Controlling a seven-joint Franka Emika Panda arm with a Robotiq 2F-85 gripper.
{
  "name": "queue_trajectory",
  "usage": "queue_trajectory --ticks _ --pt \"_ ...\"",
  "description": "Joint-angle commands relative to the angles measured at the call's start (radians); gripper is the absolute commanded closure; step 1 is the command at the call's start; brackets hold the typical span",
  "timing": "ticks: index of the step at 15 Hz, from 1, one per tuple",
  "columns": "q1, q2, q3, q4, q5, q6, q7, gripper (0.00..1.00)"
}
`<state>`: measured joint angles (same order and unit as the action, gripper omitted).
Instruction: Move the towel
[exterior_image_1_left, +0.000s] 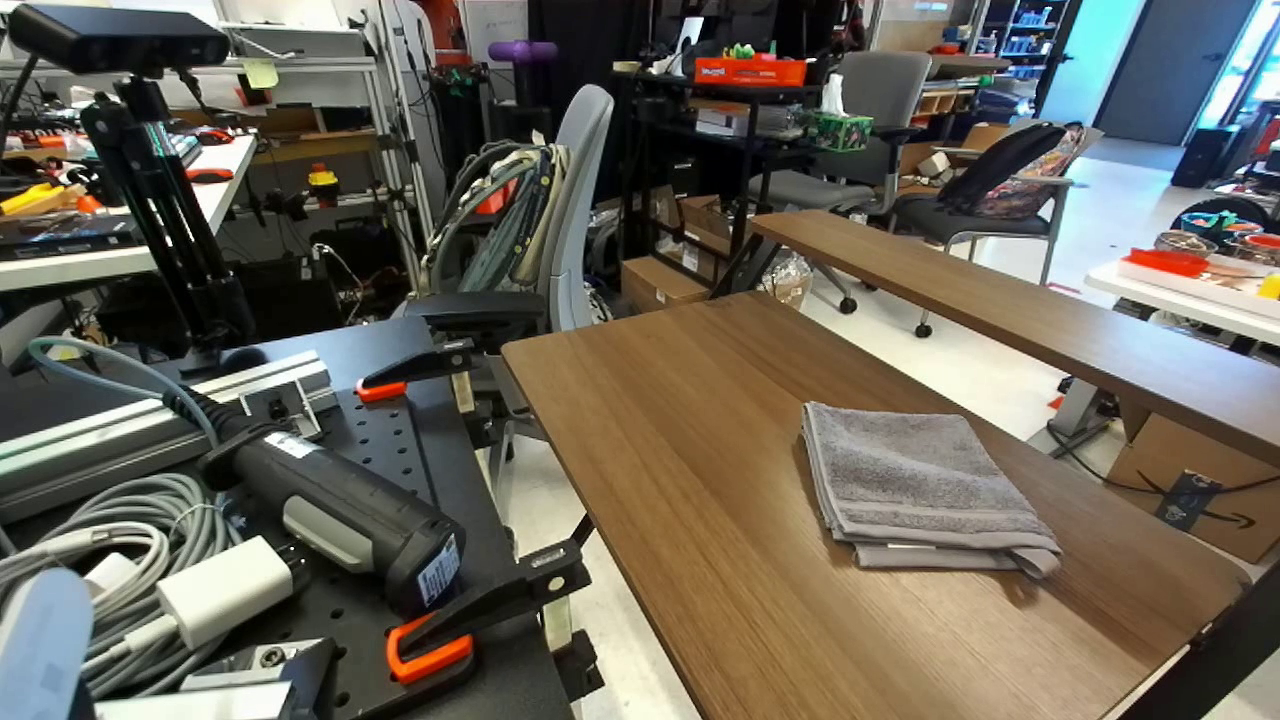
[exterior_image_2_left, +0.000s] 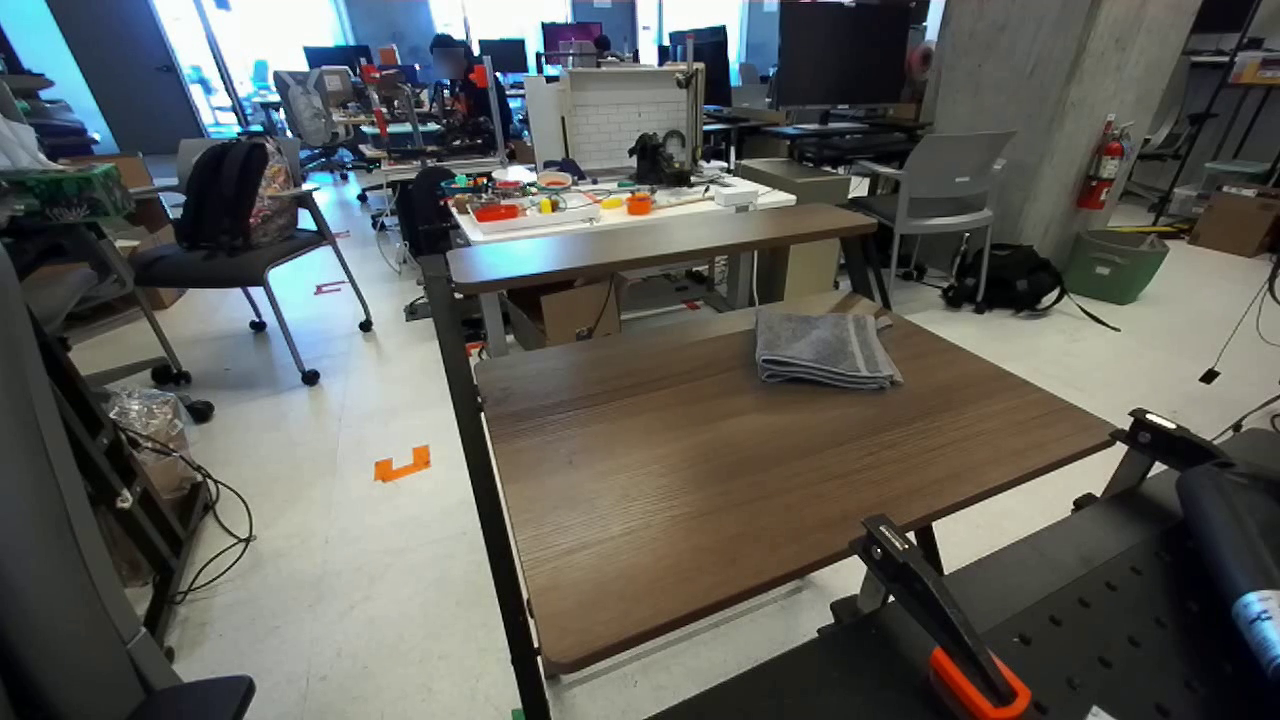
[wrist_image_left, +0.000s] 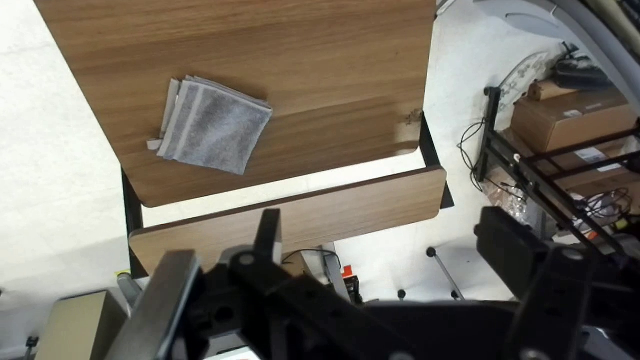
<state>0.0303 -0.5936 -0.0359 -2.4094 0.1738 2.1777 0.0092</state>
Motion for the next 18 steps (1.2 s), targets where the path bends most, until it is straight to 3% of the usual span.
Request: queue_trajectory --ticks 1,6,15,16,17,18 --pt "0.005 0.156 0.041 0.052 0.023 0.131 0.06 0.0" --pt "-0.024 0.419 0.039 0.173 -0.014 0.201 0.111 0.0" --pt "-0.088 0.85 -0.027 0.439 -0.039 0.202 0.133 0.0" --pt "-0.087 0.879 -0.037 0.463 -0.06 0.194 0.153 0.0" --pt "-0.089 0.804 -0.025 0.385 -0.021 0.196 0.109 0.0" --pt "-0.09 0.841 -0.031 0.41 -0.033 0.196 0.119 0.0"
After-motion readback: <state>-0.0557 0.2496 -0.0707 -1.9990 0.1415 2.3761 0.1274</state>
